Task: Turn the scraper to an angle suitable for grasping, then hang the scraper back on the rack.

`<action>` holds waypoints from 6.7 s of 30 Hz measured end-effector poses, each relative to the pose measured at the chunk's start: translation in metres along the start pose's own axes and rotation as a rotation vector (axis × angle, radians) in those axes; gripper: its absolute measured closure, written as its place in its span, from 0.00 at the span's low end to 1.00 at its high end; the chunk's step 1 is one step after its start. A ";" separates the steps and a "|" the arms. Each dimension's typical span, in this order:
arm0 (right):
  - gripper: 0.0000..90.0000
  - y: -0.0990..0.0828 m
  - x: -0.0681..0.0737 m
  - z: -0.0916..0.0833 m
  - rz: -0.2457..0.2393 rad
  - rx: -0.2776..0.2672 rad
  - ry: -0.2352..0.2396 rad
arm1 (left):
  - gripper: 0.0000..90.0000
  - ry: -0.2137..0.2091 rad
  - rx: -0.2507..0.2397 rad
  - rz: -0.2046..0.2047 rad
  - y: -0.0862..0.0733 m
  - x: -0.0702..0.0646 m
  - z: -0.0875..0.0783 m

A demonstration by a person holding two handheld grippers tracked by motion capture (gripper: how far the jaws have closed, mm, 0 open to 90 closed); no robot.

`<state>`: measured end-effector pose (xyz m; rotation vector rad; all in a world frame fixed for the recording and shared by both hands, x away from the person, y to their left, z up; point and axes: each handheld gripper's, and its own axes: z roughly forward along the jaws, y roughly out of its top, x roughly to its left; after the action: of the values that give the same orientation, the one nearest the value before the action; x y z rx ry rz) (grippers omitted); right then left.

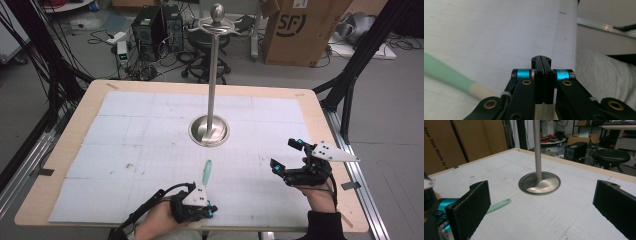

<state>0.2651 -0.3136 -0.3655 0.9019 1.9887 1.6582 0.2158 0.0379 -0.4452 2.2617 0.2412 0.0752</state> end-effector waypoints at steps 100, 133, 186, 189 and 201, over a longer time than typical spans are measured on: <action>0.01 0.000 0.000 0.012 0.003 0.018 0.012 | 0.45 0.184 -0.196 -0.169 -0.033 0.097 -0.147; 0.01 -0.002 -0.002 0.013 0.006 0.022 0.020 | 0.35 0.073 0.320 -0.087 0.004 0.129 -0.100; 0.01 -0.003 -0.002 0.014 0.008 0.027 0.022 | 0.89 0.107 0.464 -0.110 0.007 0.127 -0.095; 0.01 -0.003 -0.002 0.014 0.009 0.028 0.023 | 0.89 0.132 0.367 -0.133 0.012 0.128 -0.107; 0.01 -0.003 -0.002 0.014 0.008 0.027 0.023 | 0.89 0.174 0.035 -0.243 0.017 0.141 -0.137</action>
<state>0.2754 -0.3051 -0.3714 0.9058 2.0294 1.6576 0.3380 0.1586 -0.3472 2.2445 0.6111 0.1405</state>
